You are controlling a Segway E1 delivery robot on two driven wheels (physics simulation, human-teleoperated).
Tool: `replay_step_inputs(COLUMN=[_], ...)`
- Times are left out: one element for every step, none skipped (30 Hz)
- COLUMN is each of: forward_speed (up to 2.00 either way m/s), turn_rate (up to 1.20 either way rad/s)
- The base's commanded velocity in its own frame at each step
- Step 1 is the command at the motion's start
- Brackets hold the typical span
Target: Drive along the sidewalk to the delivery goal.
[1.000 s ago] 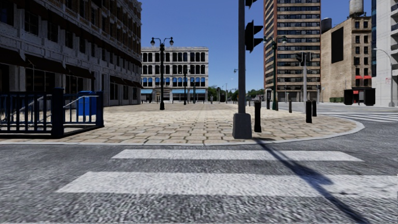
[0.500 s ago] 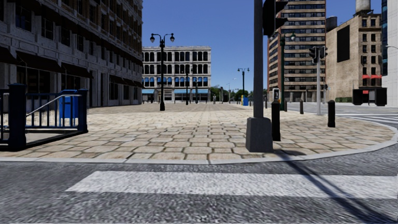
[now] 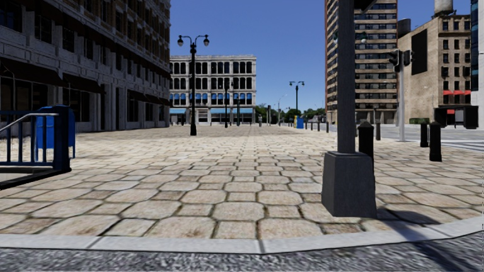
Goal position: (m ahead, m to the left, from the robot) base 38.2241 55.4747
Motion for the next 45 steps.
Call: replay_step_inputs(forward_speed=[2.0, 1.97, 1.97, 1.83, 1.61, 1.46, 1.46, 1.4, 1.38, 1.38, 1.38, 1.38, 1.38, 1.38, 1.38, 1.38, 1.38, 1.38, 1.38, 1.38, 1.38, 1.38, 1.38, 1.38, 1.38, 1.38, 1.38, 1.38, 1.38, 1.38, 1.38, 1.38, 1.38, 1.38, 1.38, 1.38, 1.38, 1.38, 1.38, 1.38, 1.38, 1.38, 1.38, 1.38, 1.38], turn_rate=[0.0, 0.0, 0.0, 0.0, 0.0, 0.0, 0.0, 0.0, 0.0, 0.0, 0.0, 0.0, 0.0, 0.0, 0.0, 0.0, 0.0, 0.0, 0.0, 0.0, 0.0, 0.0, 0.0, 0.0, 0.0, 0.0, 0.0, 0.0, 0.0, 0.0, 0.0, 0.0, 0.0, 0.0, 0.0, 0.0, 0.0, 0.0, 0.0, 0.0, 0.0, 0.0, 0.0, 0.0, 0.0])
